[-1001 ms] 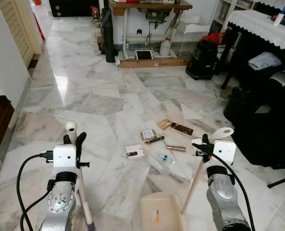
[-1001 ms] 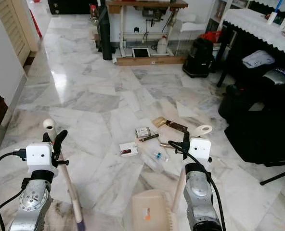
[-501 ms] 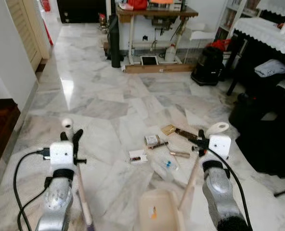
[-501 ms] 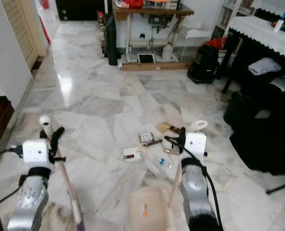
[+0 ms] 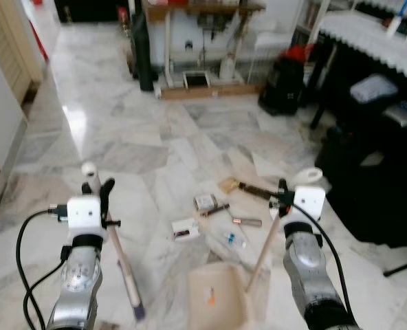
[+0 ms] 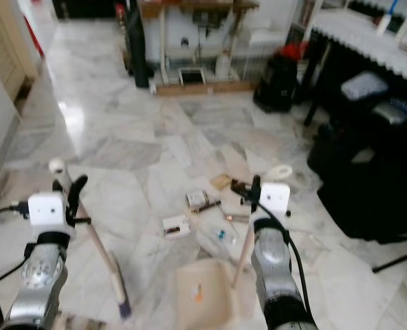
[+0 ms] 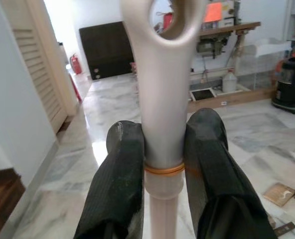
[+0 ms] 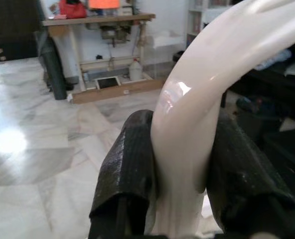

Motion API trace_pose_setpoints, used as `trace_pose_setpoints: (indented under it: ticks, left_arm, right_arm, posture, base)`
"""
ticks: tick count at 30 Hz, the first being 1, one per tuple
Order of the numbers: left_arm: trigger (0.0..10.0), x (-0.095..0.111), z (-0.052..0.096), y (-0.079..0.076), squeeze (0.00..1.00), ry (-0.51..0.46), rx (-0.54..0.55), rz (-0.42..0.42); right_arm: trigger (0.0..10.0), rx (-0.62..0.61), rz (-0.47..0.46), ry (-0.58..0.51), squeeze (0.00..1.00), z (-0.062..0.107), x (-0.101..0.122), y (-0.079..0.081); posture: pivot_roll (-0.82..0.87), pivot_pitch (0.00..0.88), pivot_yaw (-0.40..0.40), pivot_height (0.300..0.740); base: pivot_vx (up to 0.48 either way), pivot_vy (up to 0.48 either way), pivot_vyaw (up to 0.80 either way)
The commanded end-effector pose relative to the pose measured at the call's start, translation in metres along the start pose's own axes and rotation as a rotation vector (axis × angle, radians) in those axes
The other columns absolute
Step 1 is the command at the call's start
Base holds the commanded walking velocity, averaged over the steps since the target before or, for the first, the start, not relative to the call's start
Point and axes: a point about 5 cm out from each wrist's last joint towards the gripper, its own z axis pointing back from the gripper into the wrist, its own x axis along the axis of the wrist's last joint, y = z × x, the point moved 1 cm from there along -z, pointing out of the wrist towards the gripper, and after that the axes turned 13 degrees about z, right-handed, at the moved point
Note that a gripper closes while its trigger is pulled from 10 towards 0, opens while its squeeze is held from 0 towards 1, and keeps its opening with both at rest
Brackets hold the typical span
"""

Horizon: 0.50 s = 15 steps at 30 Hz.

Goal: Sweep floor

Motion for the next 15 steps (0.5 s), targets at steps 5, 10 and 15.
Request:
trace_pose_setpoints:
  ticks: [5,10,15]
  left_arm:
    - [10.0,0.0104,-0.0012,-0.0042,0.00,-0.056,-0.010,0.006]
    - [10.0,0.0104,0.0007,-0.0055,0.00,-0.057,-0.009,0.008]
    - [10.0,0.0125,0.0040,-0.0043,0.00,-0.062,-0.005,0.006]
  right_arm:
    - [10.0,-0.025,0.027,-0.021,0.00,-0.0005,0.0022,-0.0107]
    - [10.0,-0.023,0.026,-0.030,0.00,-0.0017,0.0045,-0.0124]
    - [10.0,-0.032,0.022,-0.034,0.00,-0.0012,0.0056,-0.0144]
  posture:
    - [0.08,0.000,-0.048,0.740]
    - [0.08,0.000,-0.052,0.740]
    - [0.07,0.000,-0.054,0.740]
  base:
    - [0.299,0.000,0.00]
    - [0.299,0.000,0.00]
    - [0.299,0.000,0.00]
